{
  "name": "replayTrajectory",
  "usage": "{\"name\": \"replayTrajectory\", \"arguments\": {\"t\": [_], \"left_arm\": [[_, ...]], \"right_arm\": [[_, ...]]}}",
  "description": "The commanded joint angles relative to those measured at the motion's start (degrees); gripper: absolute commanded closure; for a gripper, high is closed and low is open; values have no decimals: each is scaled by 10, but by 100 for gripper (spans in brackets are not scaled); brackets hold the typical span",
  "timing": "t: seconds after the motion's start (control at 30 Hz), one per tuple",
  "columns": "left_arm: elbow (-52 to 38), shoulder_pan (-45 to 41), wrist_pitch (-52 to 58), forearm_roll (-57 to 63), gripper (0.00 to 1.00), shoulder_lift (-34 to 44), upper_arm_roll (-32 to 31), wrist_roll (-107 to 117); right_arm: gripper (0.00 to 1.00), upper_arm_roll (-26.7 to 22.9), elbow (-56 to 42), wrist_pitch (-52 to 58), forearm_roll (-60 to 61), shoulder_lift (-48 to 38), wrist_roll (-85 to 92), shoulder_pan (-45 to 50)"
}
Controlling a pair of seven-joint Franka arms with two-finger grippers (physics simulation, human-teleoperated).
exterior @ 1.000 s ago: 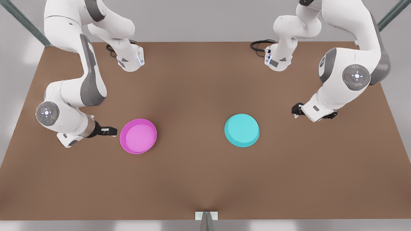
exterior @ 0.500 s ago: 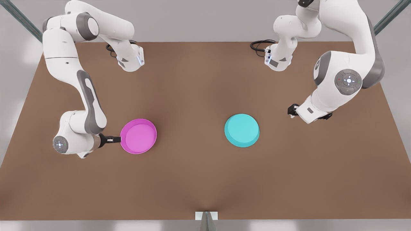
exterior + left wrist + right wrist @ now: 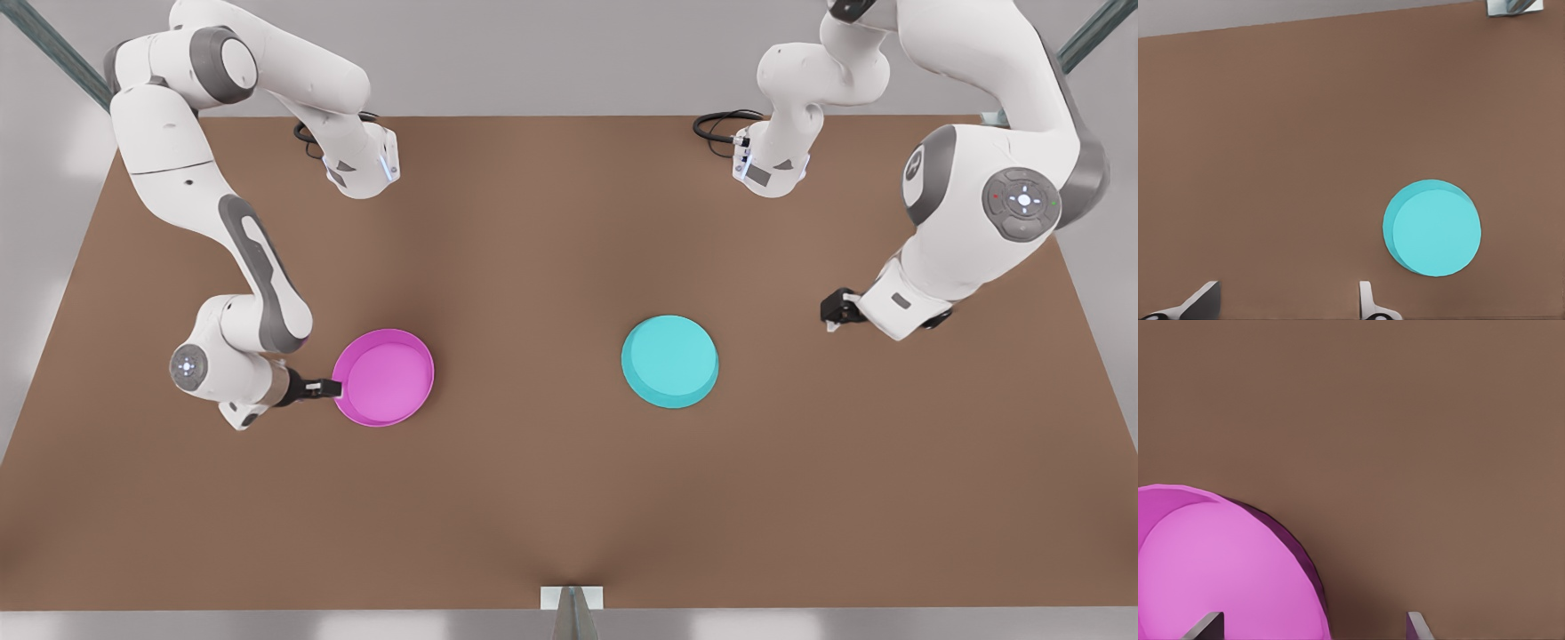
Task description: Flip the blue plate over with the left arm, and stack the pink plate on top of the blue plate with the right arm
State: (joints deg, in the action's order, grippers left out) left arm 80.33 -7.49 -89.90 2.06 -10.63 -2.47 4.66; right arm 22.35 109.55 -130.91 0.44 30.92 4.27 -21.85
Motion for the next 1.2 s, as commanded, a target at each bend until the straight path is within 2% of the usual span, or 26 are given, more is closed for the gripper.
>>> {"name": "replayTrajectory", "arguments": {"t": [0.0,0.13,0.3,0.5,0.6,0.67,0.83,0.9,0.93,0.97,1.0,1.17], "left_arm": [[0,0,1,0,0,0,0,0],[0,2,-4,2,0,0,-1,3],[0,2,-4,3,0,-1,-1,2],[0,4,-5,3,0,-1,0,-1],[0,5,-5,3,0,0,0,1],[1,5,-6,4,0,0,1,2],[0,5,-7,4,0,-1,1,2],[0,5,-7,4,0,-1,1,2],[0,5,-7,4,0,-1,1,2],[1,6,-7,8,0,-1,1,2],[1,9,-8,10,0,-1,1,2],[1,8,-8,17,0,-5,1,2]], "right_arm": [[0,4,1,0,0,-1,0,-1],[0,40,46,-28,0,-10,-18,-19],[0,40,59,-65,-1,-1,-16,-21],[0,40,62,-87,-74,14,-15,-39],[0,45,69,-101,-74,13,-19,-41],[0,86,70,-113,-72,26,-40,-86],[0,152,76,-113,-91,57,-39,-154],[0,152,76,-112,-94,59,-39,-155],[6,152,76,-111,-94,59,-39,-154],[18,152,76,-111,-94,59,-40,-152],[23,152,76,-111,-94,59,-42,-151],[24,154,74,-112,-95,64,-52,-146]]}}
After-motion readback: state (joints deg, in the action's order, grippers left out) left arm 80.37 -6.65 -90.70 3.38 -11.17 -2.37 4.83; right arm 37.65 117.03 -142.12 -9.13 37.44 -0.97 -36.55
